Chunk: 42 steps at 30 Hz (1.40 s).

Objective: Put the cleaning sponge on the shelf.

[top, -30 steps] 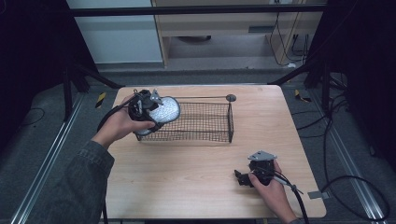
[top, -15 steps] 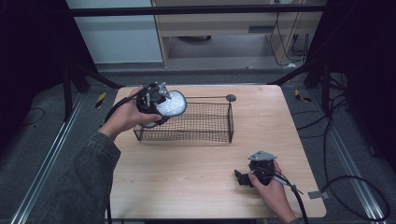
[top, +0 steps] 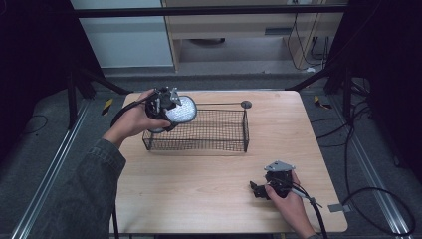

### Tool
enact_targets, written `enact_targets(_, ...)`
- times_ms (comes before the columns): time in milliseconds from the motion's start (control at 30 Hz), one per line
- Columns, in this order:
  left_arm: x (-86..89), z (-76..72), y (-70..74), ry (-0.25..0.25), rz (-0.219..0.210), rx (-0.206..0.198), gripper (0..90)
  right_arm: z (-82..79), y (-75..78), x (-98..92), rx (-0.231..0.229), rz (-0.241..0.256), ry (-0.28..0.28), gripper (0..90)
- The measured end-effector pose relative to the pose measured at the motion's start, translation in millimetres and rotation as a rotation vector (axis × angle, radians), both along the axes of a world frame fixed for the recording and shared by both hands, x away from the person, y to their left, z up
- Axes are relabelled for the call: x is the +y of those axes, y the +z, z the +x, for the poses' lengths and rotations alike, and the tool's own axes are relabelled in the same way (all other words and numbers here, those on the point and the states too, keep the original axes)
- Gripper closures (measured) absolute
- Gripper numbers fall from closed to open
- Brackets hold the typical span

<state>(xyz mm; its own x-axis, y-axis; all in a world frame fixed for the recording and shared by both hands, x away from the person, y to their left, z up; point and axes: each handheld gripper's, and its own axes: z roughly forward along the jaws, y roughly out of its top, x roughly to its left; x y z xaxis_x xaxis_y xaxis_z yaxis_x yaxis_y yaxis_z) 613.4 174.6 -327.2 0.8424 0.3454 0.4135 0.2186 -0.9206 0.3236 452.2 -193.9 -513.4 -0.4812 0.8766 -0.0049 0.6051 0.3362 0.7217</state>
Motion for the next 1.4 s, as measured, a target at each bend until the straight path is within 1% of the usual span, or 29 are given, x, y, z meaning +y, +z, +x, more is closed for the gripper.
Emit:
enact_targets(67, 0.9, 1.6, -2.1, -0.002, 0.011, -0.003, 12.7, 0.0, 0.0, 0.0, 0.0, 0.0, 0.0, 0.4)
enact_targets(133, 1.4, 3.2, -3.9, -0.001, 0.002, 0.0, 12.7, 0.1, 0.1, 0.1, 0.001, 0.001, 0.0, 0.4)
enact_targets(233, 0.4, 4.1, -6.2, -0.01, 0.015, -0.001, 12.6, 0.2, 0.1, 0.1, 0.0, 0.0, 0.001, 0.3)
enact_targets(333, 0.2, 4.6, -7.9, -0.01, 0.017, -0.008, 12.7, 0.2, 0.1, 0.2, 0.001, 0.002, 0.0, 0.4)
enact_targets(433, -0.2, 6.4, -13.9, -0.008, 0.018, -0.014, 12.8, 0.2, 0.1, 0.2, 0.001, 0.003, 0.0, 0.4)
enact_targets(500, -1.0, 6.3, -17.4, -0.008, 0.027, -0.013, 12.8, 0.2, 0.2, 0.3, 0.001, 0.003, 0.0, 0.4)
enact_targets(567, -1.5, 6.6, -18.8, -0.007, 0.041, -0.026, 13.0, 0.2, 0.1, 0.2, 0.0, 0.001, 0.0, 0.4)
enact_targets(667, -0.6, 6.7, -20.8, -0.011, 0.047, -0.017, 13.1, 0.2, 0.1, 0.2, 0.0, 0.002, 0.0, 0.4)
enact_targets(700, -0.1, 7.0, -21.8, -0.013, 0.05, -0.023, 13.2, 0.2, 0.1, 0.2, 0.0, 0.001, 0.0, 0.4)
enact_targets(733, 0.8, 7.7, -23.2, -0.011, 0.053, -0.012, 13.2, 0.3, 0.1, 0.1, 0.0, 0.0, 0.001, 0.4)
enact_targets(933, 0.6, 12.4, -34.1, -0.012, 0.051, 0.005, 13.1, 0.5, 0.1, 0.2, -0.001, 0.0, 0.002, 0.3)
enact_targets(967, -0.1, 13.5, -36.2, -0.013, 0.058, 0.016, 13.1, 0.4, 0.1, 0.3, 0.0, 0.001, 0.0, 0.3)
enact_targets(1033, -0.7, 14.7, -38.5, -0.011, 0.06, 0.022, 13.1, 0.5, 0.1, 0.2, -0.001, 0.001, 0.002, 0.4)
enact_targets(1133, -0.6, 15.8, -39.9, -0.01, 0.051, 0.022, 13.2, 0.5, 0.0, 0.2, -0.002, 0.0, 0.002, 0.4)
enact_targets(1267, 0.0, 17.0, -42.9, -0.004, 0.049, 0.031, 13.3, 0.5, 0.0, 0.3, -0.001, 0.001, 0.0, 0.4)
enact_targets(1333, 0.1, 17.6, -44.9, 0.002, 0.051, 0.029, 13.5, 0.4, 0.1, 0.3, 0.0, 0.001, -0.001, 0.4)
enact_targets(1400, 1.0, 18.5, -47.2, 0.0, 0.037, 0.046, 13.9, 0.4, 0.1, 0.3, 0.001, 0.002, -0.001, 0.4)
